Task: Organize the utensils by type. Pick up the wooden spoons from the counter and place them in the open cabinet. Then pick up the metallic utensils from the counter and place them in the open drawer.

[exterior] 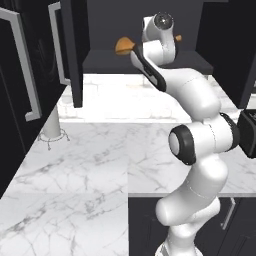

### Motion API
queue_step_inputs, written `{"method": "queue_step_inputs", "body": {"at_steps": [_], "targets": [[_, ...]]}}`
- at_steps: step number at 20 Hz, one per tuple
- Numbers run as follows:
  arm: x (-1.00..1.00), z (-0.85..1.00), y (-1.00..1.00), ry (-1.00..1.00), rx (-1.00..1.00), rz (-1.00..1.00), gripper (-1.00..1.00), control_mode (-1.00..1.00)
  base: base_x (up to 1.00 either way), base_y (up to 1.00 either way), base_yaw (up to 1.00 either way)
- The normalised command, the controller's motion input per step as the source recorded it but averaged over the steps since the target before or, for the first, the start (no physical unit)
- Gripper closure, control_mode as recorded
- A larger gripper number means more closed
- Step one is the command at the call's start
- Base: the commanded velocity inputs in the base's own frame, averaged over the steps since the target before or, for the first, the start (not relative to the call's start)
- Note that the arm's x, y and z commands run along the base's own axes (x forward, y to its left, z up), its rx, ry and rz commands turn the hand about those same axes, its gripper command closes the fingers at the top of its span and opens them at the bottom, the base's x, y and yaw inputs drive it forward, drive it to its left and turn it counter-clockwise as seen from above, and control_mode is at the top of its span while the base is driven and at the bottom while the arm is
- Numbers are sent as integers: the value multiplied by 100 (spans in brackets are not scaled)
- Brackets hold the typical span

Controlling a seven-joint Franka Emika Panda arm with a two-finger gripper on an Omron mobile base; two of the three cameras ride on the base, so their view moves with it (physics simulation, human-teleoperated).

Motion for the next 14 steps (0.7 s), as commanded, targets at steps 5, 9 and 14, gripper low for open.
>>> {"method": "queue_step_inputs", "body": {"at_steps": [5, 9, 14], "targets": [[32, -10, 0, 0, 0, 0, 100, -100, 0, 0, 0], [22, -34, 0, 0, -1, 0, 100, -100, 0, 0, 0], [23, -35, 0, 0, -5, 0, -100, -100, 0, 0, 0]]}}
